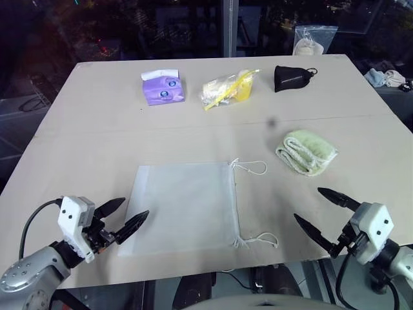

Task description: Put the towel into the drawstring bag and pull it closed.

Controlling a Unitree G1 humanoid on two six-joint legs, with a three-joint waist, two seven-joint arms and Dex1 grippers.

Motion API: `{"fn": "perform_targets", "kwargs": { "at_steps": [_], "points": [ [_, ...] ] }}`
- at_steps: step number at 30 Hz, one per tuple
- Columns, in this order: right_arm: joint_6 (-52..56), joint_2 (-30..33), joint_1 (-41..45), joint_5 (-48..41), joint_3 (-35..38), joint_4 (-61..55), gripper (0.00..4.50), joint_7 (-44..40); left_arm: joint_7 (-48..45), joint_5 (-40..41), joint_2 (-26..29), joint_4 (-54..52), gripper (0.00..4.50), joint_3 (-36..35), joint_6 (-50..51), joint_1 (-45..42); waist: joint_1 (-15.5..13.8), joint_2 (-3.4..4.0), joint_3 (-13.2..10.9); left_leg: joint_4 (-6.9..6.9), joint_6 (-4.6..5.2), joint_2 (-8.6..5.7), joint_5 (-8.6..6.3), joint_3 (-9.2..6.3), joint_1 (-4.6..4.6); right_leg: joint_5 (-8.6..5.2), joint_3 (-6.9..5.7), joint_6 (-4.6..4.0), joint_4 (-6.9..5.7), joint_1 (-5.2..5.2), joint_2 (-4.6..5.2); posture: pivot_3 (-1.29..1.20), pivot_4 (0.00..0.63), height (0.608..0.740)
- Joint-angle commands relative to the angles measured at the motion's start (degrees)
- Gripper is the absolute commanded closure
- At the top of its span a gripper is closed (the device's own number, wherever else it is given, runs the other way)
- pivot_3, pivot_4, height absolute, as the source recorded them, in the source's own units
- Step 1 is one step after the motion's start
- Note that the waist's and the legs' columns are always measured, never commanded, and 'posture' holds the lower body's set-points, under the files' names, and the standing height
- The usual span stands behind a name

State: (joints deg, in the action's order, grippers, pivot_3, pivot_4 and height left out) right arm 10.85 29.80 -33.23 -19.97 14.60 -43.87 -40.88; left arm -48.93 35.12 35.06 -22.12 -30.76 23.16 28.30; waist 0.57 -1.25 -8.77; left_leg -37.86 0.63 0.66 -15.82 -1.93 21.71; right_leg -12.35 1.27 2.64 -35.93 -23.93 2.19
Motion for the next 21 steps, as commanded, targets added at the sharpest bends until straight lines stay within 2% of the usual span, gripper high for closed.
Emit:
{"fn": "perform_targets", "kwargs": {
  "at_steps": [1,3,6,9,11,16,19,21],
  "points": [
    [-2.3,0.3,0.2,0.9,0.6,-0.6,0.05,0.3,-0.7,4.1,2.8,-5.7,0.06,0.4,3.3,-1.3,0.0,0.00,0.0,0.00,0.00,0.00,0.00,0.00,0.00,0.00,0.00,0.00,0.00,0.00,0.00,0.00,0.150,0.740],
    [-3.6,0.6,0.2,1.9,-0.1,-0.7,0.05,-0.2,-1.0,9.1,6.1,-11.5,0.06,3.1,9.2,-3.4,-0.3,0.01,-0.1,-0.03,0.00,0.00,0.00,0.01,0.01,0.00,-0.04,0.00,-0.03,0.01,-0.02,0.00,0.150,0.740],
    [-4.6,2.6,-0.9,0.7,0.0,-0.9,0.05,-3.5,4.3,13.7,10.3,-18.3,0.06,8.5,17.5,-9.8,-1.1,0.16,-0.1,-0.37,-0.01,0.03,0.00,-0.08,0.06,0.00,-0.21,0.00,-0.03,0.17,0.03,0.00,0.150,0.740],
    [-5.0,3.6,-1.8,0.2,0.2,-1.6,0.05,-4.7,9.0,18.8,14.1,-19.0,0.06,13.7,27.5,-17.7,-1.1,0.30,-0.1,-0.39,0.01,0.01,0.00,-0.02,0.00,0.01,-0.01,0.02,-0.05,0.23,0.05,0.00,0.150,0.740],
    [-5.0,4.1,-2.8,0.4,0.3,-2.6,0.05,-5.1,12.8,21.0,14.6,-16.9,0.06,19.2,34.6,-26.0,-1.2,0.30,-0.2,-0.41,0.02,-0.01,0.00,-0.03,-0.03,0.01,0.00,0.02,-0.13,0.23,-0.05,0.00,0.150,0.740],
    [-4.2,4.0,-4.5,1.3,0.5,-5.4,0.05,-3.5,26.2,18.2,4.8,-9.0,0.06,33.2,51.6,-46.7,-1.4,0.19,-0.1,-0.47,0.02,-0.20,0.00,-0.01,-0.01,0.02,-0.11,0.03,-0.33,0.24,-0.18,0.00,0.150,0.740],
    [-3.6,3.5,-5.2,2.3,0.0,-7.2,0.05,-2.0,31.4,13.6,-0.2,-3.2,0.06,37.5,56.9,-53.0,-0.9,0.12,-0.2,-0.47,0.02,-0.23,0.01,-0.03,-0.02,0.02,-0.06,0.03,-0.42,0.24,-0.20,0.00,0.150,0.740],
    [-2.8,3.0,-5.6,2.3,-0.3,-8.5,0.05,-0.8,32.8,13.0,-3.9,-0.3,0.06,37.7,59.2,-55.4,-0.9,0.09,-0.2,-0.47,0.02,-0.26,0.01,-0.06,-0.01,0.01,-0.06,0.02,-0.47,0.22,-0.20,0.00,0.150,0.740]
  ]
}}
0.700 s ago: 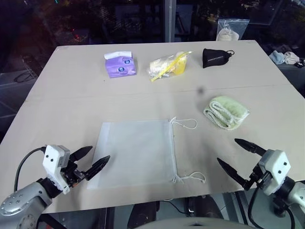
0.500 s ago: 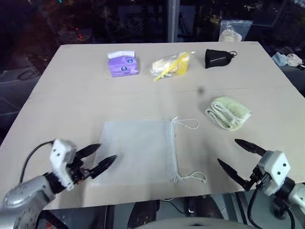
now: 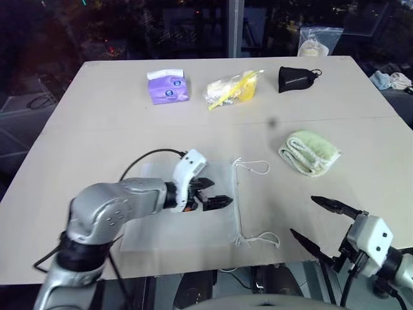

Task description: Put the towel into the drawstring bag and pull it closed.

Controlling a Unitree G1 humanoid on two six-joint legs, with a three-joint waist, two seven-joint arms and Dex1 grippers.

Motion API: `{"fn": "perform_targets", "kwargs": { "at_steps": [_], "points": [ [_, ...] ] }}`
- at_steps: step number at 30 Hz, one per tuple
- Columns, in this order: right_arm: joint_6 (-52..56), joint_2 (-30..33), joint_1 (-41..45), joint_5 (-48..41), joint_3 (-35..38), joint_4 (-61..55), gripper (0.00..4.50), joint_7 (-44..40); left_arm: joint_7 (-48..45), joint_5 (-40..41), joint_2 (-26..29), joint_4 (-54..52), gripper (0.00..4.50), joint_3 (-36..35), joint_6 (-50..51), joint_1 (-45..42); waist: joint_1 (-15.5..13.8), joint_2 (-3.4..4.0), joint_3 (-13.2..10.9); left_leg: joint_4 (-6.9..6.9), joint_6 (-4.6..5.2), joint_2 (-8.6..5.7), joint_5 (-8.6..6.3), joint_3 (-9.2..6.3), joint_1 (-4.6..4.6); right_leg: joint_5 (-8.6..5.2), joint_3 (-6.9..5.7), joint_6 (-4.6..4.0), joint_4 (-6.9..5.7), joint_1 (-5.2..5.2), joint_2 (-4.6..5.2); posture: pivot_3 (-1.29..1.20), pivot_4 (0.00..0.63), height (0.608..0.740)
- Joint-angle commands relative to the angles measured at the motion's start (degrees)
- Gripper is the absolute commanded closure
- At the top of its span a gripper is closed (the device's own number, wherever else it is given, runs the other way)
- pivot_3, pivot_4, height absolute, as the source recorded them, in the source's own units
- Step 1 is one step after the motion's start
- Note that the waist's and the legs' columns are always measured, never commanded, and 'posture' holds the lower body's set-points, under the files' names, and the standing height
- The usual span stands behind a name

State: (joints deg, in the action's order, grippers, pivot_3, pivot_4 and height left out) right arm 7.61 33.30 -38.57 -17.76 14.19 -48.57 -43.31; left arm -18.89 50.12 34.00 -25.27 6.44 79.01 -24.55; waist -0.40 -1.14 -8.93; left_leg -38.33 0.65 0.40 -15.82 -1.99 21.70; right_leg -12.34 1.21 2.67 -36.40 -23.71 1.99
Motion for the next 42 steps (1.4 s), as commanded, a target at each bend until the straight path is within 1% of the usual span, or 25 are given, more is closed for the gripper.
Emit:
{"fn": "perform_targets", "kwargs": {
  "at_steps": [1,3,6,7,9,12,14,17,19,20,22,24,25,26,28,29,33,37,39,42],
  "points": [
    [0.7,-0.6,-0.5,0.2,-0.2,-4.4,0.05,2.0,3.4,-3.3,-3.8,4.1,0.06,1.7,4.1,-3.7,0.1,-0.02,0.0,0.00,0.00,0.01,0.00,0.01,0.00,0.00,0.02,0.00,0.00,-0.01,0.00,0.00,0.150,0.740],
    [1.0,-0.6,-1.2,0.6,-0.9,-5.7,0.05,2.4,4.4,-6.5,-4.9,6.2,0.06,4.6,4.3,-5.3,-0.1,-0.03,0.0,-0.01,0.00,0.00,0.00,0.01,-0.01,-0.01,0.02,-0.01,-0.01,0.00,0.00,0.00,0.150,0.740],
    [1.4,-0.5,-2.1,0.5,-1.1,-7.3,0.00,2.8,3.7,-9.0,-4.6,6.9,0.87,7.8,4.5,-6.7,-0.3,0.01,0.1,-0.01,0.00,-0.02,0.00,0.04,-0.08,-0.01,0.06,-0.01,-0.02,0.05,0.02,0.00,0.150,0.740],
    [1.4,-0.5,-2.4,0.6,-1.2,-7.7,0.00,2.9,2.9,-9.5,-4.2,6.7,1.30,8.7,4.4,-6.8,-0.3,0.00,0.1,-0.02,-0.01,-0.03,0.00,0.03,-0.10,-0.01,0.07,-0.01,-0.02,0.07,0.02,0.00,0.150,0.740],
    [1.5,-0.5,-2.2,1.4,-1.9,-8.2,0.00,3.5,0.1,-11.4,-2.0,7.1,2.31,11.0,1.5,-7.4,-0.3,-0.04,0.2,-0.05,-0.01,-0.02,0.01,0.04,-0.13,-0.01,0.10,-0.02,-0.08,0.08,0.02,0.00,0.150,0.740],
    [2.7,-0.9,-0.4,2.6,-3.9,-8.8,0.00,5.3,-8.1,-15.8,3.0,9.4,3.90,14.8,-8.1,-8.8,-0.2,-0.02,0.2,-0.05,-0.01,-0.02,0.01,0.06,-0.16,-0.01,0.14,-0.02,-0.09,0.06,0.02,0.00,0.150,0.740],
    [2.9,-1.2,1.3,3.4,-5.8,-8.2,0.00,6.2,-16.7,-19.9,6.5,12.8,4.44,17.7,-18.2,-10.4,-0.2,0.02,0.2,-0.05,-0.01,-0.01,0.01,0.10,-0.14,-0.01,0.14,-0.02,-0.09,0.02,0.00,0.00,0.150,0.740],
    [2.6,-1.5,3.6,4.9,-8.2,-6.9,0.00,7.1,-27.5,-27.0,9.5,21.8,4.44,21.0,-32.5,-14.0,-0.3,-0.02,0.1,-0.04,-0.02,-0.02,0.01,0.08,-0.06,-0.02,0.10,-0.03,-0.08,-0.02,0.01,0.00,0.150,0.740],
    [2.5,-1.9,5.2,5.7,-9.4,-6.0,0.00,7.8,-33.8,-28.9,9.8,28.3,4.44,21.2,-36.6,-17.8,-0.4,-0.05,0.1,-0.06,-0.02,-0.04,0.01,0.08,-0.02,-0.02,0.07,-0.03,-0.08,-0.03,0.01,0.00,0.150,0.740],
    [2.3,-2.1,5.6,6.1,-9.7,-5.7,0.00,8.1,-35.3,-27.9,9.1,29.9,4.44,20.0,-35.6,-19.2,-0.4,-0.07,0.1,-0.06,-0.01,-0.04,0.01,0.07,0.01,-0.02,0.06,-0.03,-0.06,-0.04,0.01,0.00,0.150,0.740],
    [1.7,-2.7,5.9,6.9,-10.3,-5.1,0.00,8.7,-38.5,-20.8,8.0,28.9,4.44,15.2,-26.2,-21.1,-0.4,-0.10,0.1,-0.09,0.00,-0.05,0.01,0.05,0.11,-0.02,0.03,-0.02,0.00,-0.06,0.01,0.00,0.150,0.740],
    [1.6,-3.1,5.7,8.0,-11.1,-4.9,0.00,9.5,-37.4,-15.6,7.3,26.2,3.94,10.9,-14.2,-22.4,-0.3,-0.10,0.1,-0.09,0.02,-0.04,0.00,0.08,0.17,-0.02,0.06,-0.01,0.07,-0.06,0.03,0.00,0.150,0.740],
    [1.7,-3.6,5.3,8.1,-11.6,-5.2,0.00,10.0,-35.3,-14.1,6.8,23.5,3.83,9.5,-9.0,-22.1,-0.3,-0.11,0.1,-0.09,0.02,-0.04,0.00,0.07,0.19,-0.03,0.06,0.00,0.11,-0.07,0.03,0.00,0.150,0.740],
    [1.7,-3.9,4.7,8.2,-12.1,-5.6,0.00,10.2,-32.1,-13.5,5.1,21.6,3.43,7.9,-3.7,-21.9,-0.2,-0.10,0.1,-0.09,0.08,-0.04,-0.04,0.07,0.21,-0.06,0.06,0.06,0.12,-0.07,0.03,0.00,0.150,0.740],
    [1.8,-4.2,4.1,8.3,-12.7,-6.1,0.00,10.4,-28.0,-13.2,2.6,18.8,2.51,5.8,2.3,-21.6,-0.2,-0.11,0.1,-0.09,0.19,-0.05,-0.11,0.04,0.20,-0.16,0.06,0.27,0.07,-0.07,0.06,0.00,0.150,0.740],
    [1.3,-4.0,3.7,8.7,-12.9,-5.6,0.00,10.2,-24.7,-14.1,0.0,17.5,1.98,4.8,5.4,-21.3,-0.2,-0.11,0.1,-0.08,0.21,-0.05,-0.12,0.03,0.20,-0.14,0.06,0.33,0.08,-0.07,0.06,0.00,0.150,0.740],
    [1.8,-4.0,4.5,8.2,-12.8,-5.5,0.00,10.5,-15.7,-17.3,-7.2,15.1,0.21,3.8,11.9,-20.3,-0.2,-0.12,0.0,-0.08,0.21,-0.08,-0.12,0.00,0.18,-0.08,0.08,0.44,0.07,-0.06,0.07,0.00,0.150,0.740],
    [2.1,-3.4,5.1,7.6,-12.3,-5.4,0.00,9.8,-11.3,-19.9,-10.2,15.6,0.21,8.6,12.1,-19.6,0.0,-0.15,0.0,-0.11,0.20,-0.09,-0.12,0.00,0.04,-0.17,0.19,0.27,-0.13,-0.05,0.06,0.00,0.150,0.740],
    [2.1,-3.1,5.4,8.1,-12.5,-5.1,0.00,9.8,-10.7,-21.8,-9.2,17.0,0.21,12.8,9.1,-19.4,-0.1,-0.14,0.1,-0.11,0.20,-0.12,-0.12,0.02,-0.02,-0.18,0.20,0.26,-0.25,-0.04,0.05,0.00,0.150,0.740],
    [2.6,-3.6,4.7,8.0,-12.0,-6.2,0.00,11.0,-11.2,-25.2,-6.1,18.1,0.21,19.4,2.9,-18.4,-0.3,0.01,0.3,-0.11,0.19,-0.13,-0.11,0.03,-0.18,-0.18,0.24,0.24,-0.31,0.08,0.04,0.00,0.150,0.740]
  ]
}}
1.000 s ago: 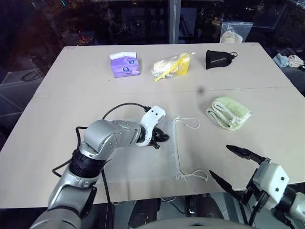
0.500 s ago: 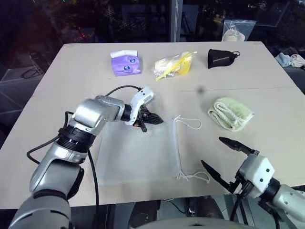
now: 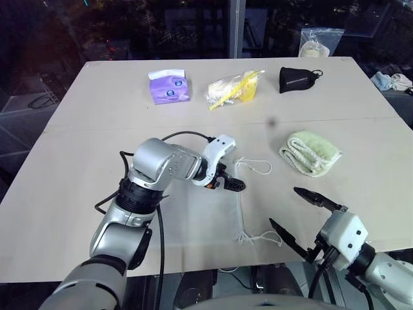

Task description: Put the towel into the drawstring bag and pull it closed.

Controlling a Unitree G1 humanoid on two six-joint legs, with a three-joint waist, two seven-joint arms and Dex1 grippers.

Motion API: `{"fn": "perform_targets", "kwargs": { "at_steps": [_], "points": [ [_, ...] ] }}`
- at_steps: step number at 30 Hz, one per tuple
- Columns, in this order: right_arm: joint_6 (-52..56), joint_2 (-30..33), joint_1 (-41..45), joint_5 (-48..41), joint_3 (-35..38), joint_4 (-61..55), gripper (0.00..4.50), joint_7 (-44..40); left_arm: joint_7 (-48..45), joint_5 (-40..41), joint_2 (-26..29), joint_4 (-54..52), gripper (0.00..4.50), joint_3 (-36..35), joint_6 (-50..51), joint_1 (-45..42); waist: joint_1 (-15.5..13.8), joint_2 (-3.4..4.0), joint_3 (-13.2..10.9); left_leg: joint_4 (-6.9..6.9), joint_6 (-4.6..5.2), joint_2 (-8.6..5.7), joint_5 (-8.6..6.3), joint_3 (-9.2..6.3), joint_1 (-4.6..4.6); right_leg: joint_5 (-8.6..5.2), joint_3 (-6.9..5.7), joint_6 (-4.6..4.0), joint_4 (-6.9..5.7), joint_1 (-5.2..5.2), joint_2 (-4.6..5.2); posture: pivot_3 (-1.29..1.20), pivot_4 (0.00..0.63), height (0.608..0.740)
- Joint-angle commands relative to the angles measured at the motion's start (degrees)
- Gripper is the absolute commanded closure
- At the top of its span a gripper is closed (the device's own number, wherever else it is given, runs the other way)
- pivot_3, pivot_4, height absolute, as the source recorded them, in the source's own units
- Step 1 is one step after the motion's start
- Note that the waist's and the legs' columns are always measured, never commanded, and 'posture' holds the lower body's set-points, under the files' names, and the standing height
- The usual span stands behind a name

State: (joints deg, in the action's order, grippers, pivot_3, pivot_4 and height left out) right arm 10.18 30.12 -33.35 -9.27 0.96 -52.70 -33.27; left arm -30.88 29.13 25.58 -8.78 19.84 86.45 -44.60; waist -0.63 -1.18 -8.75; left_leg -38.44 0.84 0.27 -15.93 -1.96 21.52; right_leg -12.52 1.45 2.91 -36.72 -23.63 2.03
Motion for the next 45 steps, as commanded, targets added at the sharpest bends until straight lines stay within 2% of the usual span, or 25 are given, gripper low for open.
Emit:
{"fn": "perform_targets", "kwargs": {
  "at_steps": [1,3,9,11,15,17,19,24,29,32,34,36,39,40,42,44,45],
  "points": [
    [0.1,-0.6,-0.8,-0.5,1.2,-2.5,0.00,1.3,0.2,-4.7,3.0,1.9,0.45,7.4,-6.3,1.8,-0.1,0.07,0.1,0.00,0.00,0.00,0.00,0.00,-0.04,0.00,0.03,-0.01,0.00,0.04,0.00,0.00,0.150,0.740],
    [0.0,-0.7,-1.4,0.1,0.6,-2.9,0.00,1.7,-1.4,-5.3,4.3,2.0,0.95,9.6,-8.9,1.9,-0.1,0.10,0.2,0.00,-0.01,-0.01,0.01,0.00,-0.14,0.00,0.10,-0.02,-0.01,0.12,0.00,0.00,0.150,0.740],
    [-0.8,-1.8,-3.0,2.6,-0.8,-3.3,0.00,3.5,-8.1,-9.1,7.1,7.3,3.83,13.8,-19.0,1.2,0.0,0.08,0.2,0.01,-0.01,0.01,0.00,0.04,-0.59,0.00,0.38,-0.02,0.00,0.38,0.01,0.00,0.150,0.740],
    [-0.9,-2.2,-3.3,3.4,-1.5,-3.4,0.00,4.1,-11.4,-10.4,7.5,9.6,4.46,14.2,-23.3,0.5,-0.1,0.07,0.2,0.01,-0.01,0.00,0.00,0.05,-0.58,-0.01,0.38,-0.02,0.02,0.37,0.01,0.00,0.150,0.740],
    [-1.3,-3.0,-3.1,4.8,-2.8,-2.9,0.00,5.2,-20.9,-14.3,7.1,20.1,4.46,13.2,-39.5,-3.4,-0.3,0.07,0.2,0.03,-0.01,-0.05,0.00,0.08,-0.49,-0.01,0.32,-0.01,0.07,0.37,0.03,0.00,0.150,0.740],
    [-1.4,-3.4,-2.7,5.1,-3.3,-2.7,0.00,5.6,-26.8,-19.0,7.1,30.2,4.46,13.6,-55.8,-7.7,-0.3,-0.03,0.1,0.00,0.00,-0.09,0.01,0.11,-0.43,-0.01,0.30,-0.02,0.10,0.35,0.02,0.00,0.150,0.740],
    [-1.4,-3.6,-2.3,5.1,-3.5,-2.5,0.00,5.8,-31.8,-21.9,5.8,41.0,4.46,13.0,-67.3,-13.0,-0.2,-0.14,0.0,-0.04,0.00,-0.10,0.01,0.14,-0.26,-0.01,0.28,-0.02,0.10,0.24,0.01,0.00,0.150,0.740],
    [-1.7,-4.1,-1.9,6.2,-3.9,-2.4,0.00,6.4,-40.8,-21.4,3.5,52.2,4.46,7.9,-75.3,-20.2,-0.1,-0.22,-0.1,-0.20,0.03,-0.12,0.01,0.06,0.48,0.00,0.23,-0.02,0.16,-0.25,-0.10,0.00,0.150,0.740],
    [-1.4,-4.3,0.6,5.8,-4.7,-1.1,0.00,6.2,-46.8,-25.9,4.9,59.4,4.46,5.7,-100.2,-21.5,0.2,-0.20,-0.1,-0.01,0.36,-0.11,-0.23,0.07,0.54,0.06,0.19,0.08,0.37,-0.27,-0.06,0.00,0.150,0.740],
    [-0.9,-4.1,3.3,5.0,-4.4,-0.1,0.00,5.6,-53.3,-26.9,5.1,63.6,4.46,5.1,-107.4,-23.5,0.0,-0.25,-0.2,0.04,0.36,-0.12,-0.23,0.06,0.61,0.07,0.14,0.07,0.46,-0.31,-0.06,0.00,0.150,0.740],
    [-0.7,-3.9,4.7,4.2,-4.4,0.5,0.00,5.1,-53.7,-29.5,5.9,66.9,4.46,5.7,-112.6,-23.6,-0.1,-0.24,-0.2,0.01,0.37,-0.13,-0.23,0.03,0.68,0.07,0.08,0.07,0.51,-0.31,-0.05,0.00,0.150,0.740],
    [-0.7,-3.4,5.4,4.1,-4.9,1.0,0.00,4.4,-53.5,-30.6,6.2,69.6,4.46,5.0,-111.6,-23.2,0.0,-0.24,-0.2,-0.04,0.38,-0.13,-0.23,0.05,0.66,0.07,0.10,0.08,0.51,-0.27,-0.05,0.00,0.150,0.740],
    [-1.0,-2.6,5.5,4.6,-5.6,1.4,0.00,3.8,-57.3,-26.1,6.8,67.3,3.69,0.2,-97.3,-21.2,0.0,-0.29,-0.3,-0.08,0.38,-0.14,-0.23,0.01,0.57,0.06,0.08,0.10,0.45,-0.16,-0.05,0.00,0.150,0.740],
    [-1.1,-2.6,5.4,4.7,-5.7,1.3,0.00,3.8,-57.3,-25.2,7.2,65.2,3.23,-1.1,-94.3,-20.2,0.2,-0.28,-0.3,-0.09,0.38,-0.14,-0.23,-0.02,0.57,0.04,0.05,0.14,0.44,-0.15,-0.05,0.00,0.150,0.740],
    [-0.9,-2.6,4.8,4.2,-5.7,0.9,0.00,3.9,-53.8,-23.0,8.9,55.8,2.28,-4.5,-81.9,-16.4,0.4,-0.28,-0.3,-0.12,0.39,-0.12,-0.23,-0.01,0.55,0.04,0.07,0.13,0.35,-0.15,-0.04,0.00,0.150,0.740],
    [-1.4,-2.7,4.3,4.3,-5.7,1.1,0.00,3.9,-48.4,-21.3,11.4,41.3,1.35,-7.9,-69.3,-9.6,0.8,-0.26,-0.3,-0.12,0.38,-0.01,-0.23,-0.08,0.55,0.06,0.04,0.10,0.26,-0.16,-0.02,0.00,0.150,0.740],
    [-1.6,-2.8,4.2,4.4,-5.8,1.4,0.00,4.0,-45.2,-20.4,12.3,33.2,1.35,-9.7,-63.3,-5.5,1.2,-0.24,-0.3,-0.12,0.38,0.04,-0.23,-0.09,0.53,0.06,0.04,0.10,0.24,-0.17,-0.02,0.00,0.150,0.740]
  ]
}}
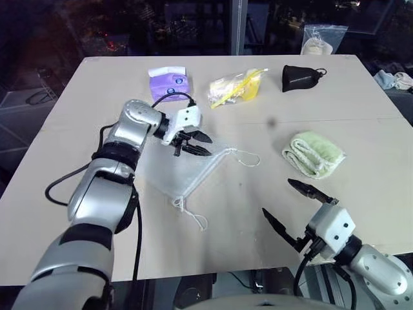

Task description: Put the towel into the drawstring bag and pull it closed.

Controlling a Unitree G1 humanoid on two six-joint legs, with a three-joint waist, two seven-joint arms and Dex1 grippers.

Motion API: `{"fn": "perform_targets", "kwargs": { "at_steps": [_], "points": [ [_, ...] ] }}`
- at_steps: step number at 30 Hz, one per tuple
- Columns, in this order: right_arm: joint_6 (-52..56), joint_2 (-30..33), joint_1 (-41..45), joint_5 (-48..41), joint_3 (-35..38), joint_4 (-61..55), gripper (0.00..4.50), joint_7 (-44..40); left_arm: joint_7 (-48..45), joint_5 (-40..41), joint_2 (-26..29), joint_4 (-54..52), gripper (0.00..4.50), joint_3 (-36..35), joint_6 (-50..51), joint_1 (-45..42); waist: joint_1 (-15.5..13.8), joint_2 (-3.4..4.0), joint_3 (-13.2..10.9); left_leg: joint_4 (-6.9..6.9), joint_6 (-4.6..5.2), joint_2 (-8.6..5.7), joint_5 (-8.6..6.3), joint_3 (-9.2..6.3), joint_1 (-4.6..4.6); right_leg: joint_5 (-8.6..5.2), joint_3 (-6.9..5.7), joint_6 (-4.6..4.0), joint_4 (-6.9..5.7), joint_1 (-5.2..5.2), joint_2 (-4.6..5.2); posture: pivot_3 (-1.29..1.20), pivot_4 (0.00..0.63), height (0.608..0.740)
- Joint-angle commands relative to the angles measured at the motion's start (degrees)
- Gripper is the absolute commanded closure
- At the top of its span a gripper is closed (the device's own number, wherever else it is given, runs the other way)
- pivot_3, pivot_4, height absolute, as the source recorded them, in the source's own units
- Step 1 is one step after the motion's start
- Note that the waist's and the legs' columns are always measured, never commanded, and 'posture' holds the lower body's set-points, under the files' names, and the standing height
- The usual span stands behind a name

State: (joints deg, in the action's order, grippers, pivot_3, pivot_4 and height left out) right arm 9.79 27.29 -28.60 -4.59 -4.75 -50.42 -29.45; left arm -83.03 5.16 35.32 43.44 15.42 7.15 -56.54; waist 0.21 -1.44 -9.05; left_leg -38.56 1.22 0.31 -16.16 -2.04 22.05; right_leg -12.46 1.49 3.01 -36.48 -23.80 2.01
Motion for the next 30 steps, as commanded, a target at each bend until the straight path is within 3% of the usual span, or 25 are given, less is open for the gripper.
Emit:
{"fn": "perform_targets", "kwargs": {
  "at_steps": [1,4,7,14,21,24,29,30],
  "points": [
    [-1.4,0.0,-0.5,-0.1,-0.2,-0.7,0.00,0.2,10.3,3.6,3.3,-26.8,1.35,-6.7,20.2,10.6,0.7,0.04,0.0,0.02,0.00,0.05,0.00,-0.10,-0.04,0.00,0.01,0.00,-0.05,0.00,0.03,0.00,0.150,0.740],
    [-1.6,-0.3,0.2,-0.2,-0.7,-0.1,0.00,0.2,18.9,3.9,3.2,-44.3,1.35,-9.9,29.0,21.1,0.6,0.05,0.0,0.07,-0.02,0.08,0.00,-0.20,-0.18,0.00,0.12,0.01,-0.22,-0.01,0.09,0.00,0.150,0.740],
    [-1.7,-0.3,1.4,-0.4,-1.3,0.7,0.00,0.0,25.2,4.7,1.6,-53.7,1.35,-11.2,35.2,27.2,0.2,0.05,0.0,0.03,-0.03,0.07,0.01,-0.19,-0.24,-0.02,0.13,0.01,-0.27,0.01,0.09,0.00,0.150,0.740],
    [-2.2,0.1,1.9,-0.8,-1.1,1.5,0.00,-0.7,34.6,0.1,2.8,-58.8,1.35,-9.4,33.4,34.2,0.3,0.06,0.0,-0.10,-0.11,0.05,0.08,-0.09,-0.41,-0.22,0.17,-0.07,-0.34,0.12,0.02,0.00,0.150,0.740],
    [-2.7,0.1,1.4,-0.6,-1.4,1.7,0.00,-0.6,35.7,0.2,4.0,-57.6,1.35,-8.7,29.9,37.1,0.2,0.07,0.0,-0.08,-0.12,0.05,0.07,-0.08,-0.33,-0.08,0.15,-0.29,-0.32,0.07,0.01,0.00,0.150,0.740],
    [-2.2,0.1,1.3,-0.7,-1.3,1.6,0.00,-0.4,33.4,3.9,3.4,-55.1,2.08,-10.1,30.8,36.8,0.2,0.07,0.0,-0.08,-0.12,0.04,0.07,-0.03,-0.33,-0.08,0.16,-0.29,-0.31,0.08,0.03,0.00,0.150,0.740],
    [1.1,-0.4,1.2,-1.9,-0.7,1.1,0.00,0.4,28.9,9.7,4.3,-51.9,4.24,-12.3,33.4,35.3,0.4,0.06,0.0,-0.08,-0.12,0.06,0.07,0.01,-0.34,-0.20,0.14,-0.11,-0.32,0.08,0.01,0.00,0.150,0.740],
    [2.2,-0.3,1.4,-1.8,-0.8,0.8,0.00,0.6,28.7,9.3,4.6,-50.9,4.24,-11.9,32.2,35.0,0.4,0.07,0.0,-0.08,-0.12,0.05,0.07,0.02,-0.35,-0.20,0.11,-0.11,-0.32,0.08,0.01,0.00,0.150,0.740]
  ]
}}
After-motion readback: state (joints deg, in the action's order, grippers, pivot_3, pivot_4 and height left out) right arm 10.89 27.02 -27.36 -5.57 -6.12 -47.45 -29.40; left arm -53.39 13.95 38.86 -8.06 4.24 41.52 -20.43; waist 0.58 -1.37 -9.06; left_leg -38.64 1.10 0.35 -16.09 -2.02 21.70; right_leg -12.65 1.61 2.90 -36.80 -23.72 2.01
